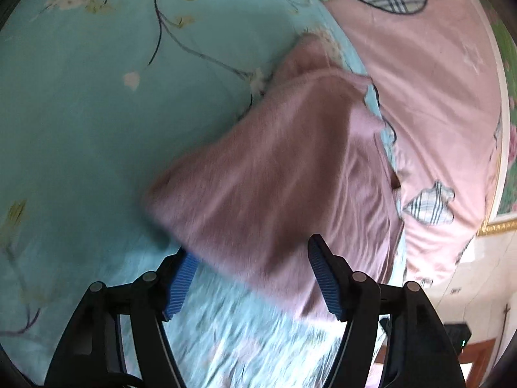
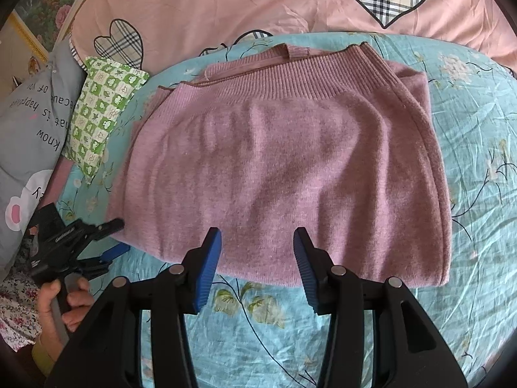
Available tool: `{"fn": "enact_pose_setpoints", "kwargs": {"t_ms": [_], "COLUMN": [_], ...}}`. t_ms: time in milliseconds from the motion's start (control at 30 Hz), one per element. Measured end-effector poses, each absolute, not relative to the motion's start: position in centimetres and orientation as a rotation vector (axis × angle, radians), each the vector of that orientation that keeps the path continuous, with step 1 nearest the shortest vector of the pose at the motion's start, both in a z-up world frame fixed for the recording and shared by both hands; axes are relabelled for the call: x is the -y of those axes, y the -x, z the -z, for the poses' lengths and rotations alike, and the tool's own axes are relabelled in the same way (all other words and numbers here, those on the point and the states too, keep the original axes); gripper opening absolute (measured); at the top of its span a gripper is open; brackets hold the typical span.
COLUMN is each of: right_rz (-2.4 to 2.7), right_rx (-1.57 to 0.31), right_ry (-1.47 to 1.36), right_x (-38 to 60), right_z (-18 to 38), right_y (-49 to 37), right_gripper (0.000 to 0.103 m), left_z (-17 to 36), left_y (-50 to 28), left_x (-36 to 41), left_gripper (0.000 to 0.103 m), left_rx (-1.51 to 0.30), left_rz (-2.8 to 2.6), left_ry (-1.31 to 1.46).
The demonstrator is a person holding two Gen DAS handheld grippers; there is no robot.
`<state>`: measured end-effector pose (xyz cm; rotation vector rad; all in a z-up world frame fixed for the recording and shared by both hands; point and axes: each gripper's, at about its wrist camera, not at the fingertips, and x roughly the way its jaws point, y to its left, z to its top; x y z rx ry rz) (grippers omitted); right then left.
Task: Fold small clothes
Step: 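Grasp the sweater side edge with the left gripper while the right gripper grasps it too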
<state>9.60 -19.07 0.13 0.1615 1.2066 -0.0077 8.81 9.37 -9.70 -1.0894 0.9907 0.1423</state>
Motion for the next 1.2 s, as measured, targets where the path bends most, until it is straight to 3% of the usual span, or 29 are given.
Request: {"fn": "enact_pose_setpoints", "kwargs": {"t_ms": [200, 233, 267, 367, 567, 800, 1000, 1200], "right_rz": [0.027, 0.032, 0.037, 0.05, 0.073, 0.109, 0.109, 0.001], "right_rx": [-1.211, -1.21, -1.207, -1.199, -1.166, -1.133, -1.091, -1.125], "right_ry": [-0.186, -0.194, -0.203, -0.223, -0.287, -0.369, -0.44, -0.517], "right_x": [20.7, 21.1, 21.6, 22.7, 25.3, 28.5, 31.2, 30.9], "right_z": [-0.1, -0.2, -0.2, -0.2, -0.5, -1.1, -2.1, -0.5], "right_y": [-10.3, -10.4, -10.5, -10.7, -11.1, -11.4, -12.7, -15.8], "right_gripper": [0.048, 0.048, 0.048, 0.048, 0.048, 0.048, 0.048, 0.049], "left_z": [9.7, 9.5, 9.3, 8.1, 3.1, -1.2, 2.7, 4.8], "left_y": [-11.1, -11.5, -12.0, -12.9, -14.9, -18.7, -21.0, -21.8], "left_x": [-10.0, -9.9, -9.8, -9.3, -5.5, 4.0, 11.6, 12.4], "left_gripper": [0.066, 0.052, 0.03, 0.016, 0.012, 0.01, 0.011, 0.011], "left_rx": [-0.897, -0.896, -0.896, -0.882, -0.838, -0.845, -0.981, -1.038], "left_rz": [-0.208, -0.208, -0.185, -0.154, -0.047, 0.235, 0.381, 0.372], "left_ry": [1.074, 1.047, 1.028, 0.972, 0.808, 0.591, 0.436, 0.399]}}
